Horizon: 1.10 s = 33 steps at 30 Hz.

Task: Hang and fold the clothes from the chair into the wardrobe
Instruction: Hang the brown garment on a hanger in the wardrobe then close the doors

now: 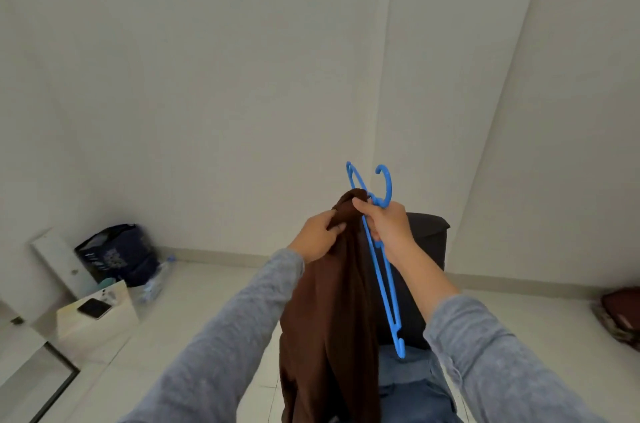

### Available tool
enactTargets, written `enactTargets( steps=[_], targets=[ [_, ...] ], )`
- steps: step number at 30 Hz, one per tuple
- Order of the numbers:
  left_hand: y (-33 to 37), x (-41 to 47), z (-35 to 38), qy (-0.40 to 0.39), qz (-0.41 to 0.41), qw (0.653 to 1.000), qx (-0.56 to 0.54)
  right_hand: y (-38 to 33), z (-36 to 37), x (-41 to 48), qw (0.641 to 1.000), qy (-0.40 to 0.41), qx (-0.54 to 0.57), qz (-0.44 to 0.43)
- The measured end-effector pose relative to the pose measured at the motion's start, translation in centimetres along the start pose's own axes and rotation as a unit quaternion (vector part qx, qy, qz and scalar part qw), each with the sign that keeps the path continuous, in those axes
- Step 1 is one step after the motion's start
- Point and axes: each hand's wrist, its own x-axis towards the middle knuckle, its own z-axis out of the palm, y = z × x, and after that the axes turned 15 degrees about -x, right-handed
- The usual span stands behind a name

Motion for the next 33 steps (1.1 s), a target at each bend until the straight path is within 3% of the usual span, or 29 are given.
enactTargets(
  steps=[6,8,11,14,19,27,33],
  targets=[
    [2.3,3.0,-4.1,0.148,-0.016,0.978,-0.143,-0.7,-3.0,0.5,0.992,0.018,-0.099,-0.073],
    [3.0,3.2,-5.4,0.118,0.003,0.986,-0.121,-0.3,-3.0,0.7,0.990,0.039,-0.110,-0.075],
    [3.7,3.6,-6.9,0.051,0.044,0.997,0.036,0.1,-2.3,0.7,0.991,0.060,-0.092,-0.070],
    [4.9,3.1,-8.3,0.043,0.072,0.991,0.109,-0.2,-1.6,0.6,0.994,0.080,-0.048,-0.065],
    [5.6,2.3,-11.1,0.119,0.134,0.970,0.161,-1.9,-0.5,0.6,0.993,0.091,0.071,-0.033],
    [5.2,1.3,-11.8,0.185,0.077,0.977,0.070,-6.9,2.2,0.5,0.971,0.054,0.223,-0.060],
    [5.9,1.1,-12.2,0.208,0.050,0.975,0.058,-9.5,3.7,-0.4,0.917,0.072,0.388,-0.058]
  ],
)
